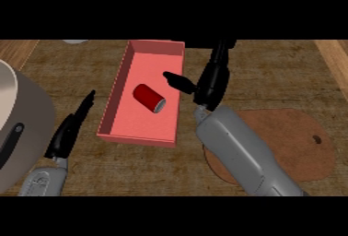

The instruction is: Pick the can from the cutting board and place it in the cardboard box

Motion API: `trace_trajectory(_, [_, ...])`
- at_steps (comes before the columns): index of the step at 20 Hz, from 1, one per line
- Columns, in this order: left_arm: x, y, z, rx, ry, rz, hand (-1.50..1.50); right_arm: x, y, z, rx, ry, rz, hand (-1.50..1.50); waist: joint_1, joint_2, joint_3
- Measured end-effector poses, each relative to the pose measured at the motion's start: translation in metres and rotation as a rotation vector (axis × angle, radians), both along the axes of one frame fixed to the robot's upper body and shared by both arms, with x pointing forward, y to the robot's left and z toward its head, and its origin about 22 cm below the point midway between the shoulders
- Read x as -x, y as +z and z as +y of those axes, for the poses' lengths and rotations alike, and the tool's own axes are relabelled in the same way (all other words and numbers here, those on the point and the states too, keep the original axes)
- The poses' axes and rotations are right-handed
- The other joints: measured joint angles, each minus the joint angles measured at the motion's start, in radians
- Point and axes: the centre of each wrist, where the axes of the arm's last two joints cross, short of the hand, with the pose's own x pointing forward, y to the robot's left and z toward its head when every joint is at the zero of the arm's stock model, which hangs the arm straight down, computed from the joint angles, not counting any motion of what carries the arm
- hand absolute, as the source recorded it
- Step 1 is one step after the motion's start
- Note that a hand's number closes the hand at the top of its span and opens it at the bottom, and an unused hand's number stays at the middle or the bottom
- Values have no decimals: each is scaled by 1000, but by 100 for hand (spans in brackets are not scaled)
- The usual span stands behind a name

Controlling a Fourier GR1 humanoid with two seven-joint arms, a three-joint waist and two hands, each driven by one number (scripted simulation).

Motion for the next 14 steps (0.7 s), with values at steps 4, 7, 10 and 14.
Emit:
trace_trajectory(4, [4, 2, -1, 1, 8, 2, 0, 7, -16, -22, -27, -45, -52, -150, -7, -1, 0])
trace_trajectory(7, [4, 3, 4, -1, 14, 2, 0, 17, -27, -39, -53, -65, -70, -150, -12, -2, 0])
trace_trajectory(10, [4, 2, 6, -2, 10, 6, 0, 27, -40, -55, -60, -78, -81, -150, -13, -2, 0])
trace_trajectory(14, [3, 3, -1, 1, 11, -1, 0, 41, -57, -79, -54, -84, -79, -150, -15, -2, 0])
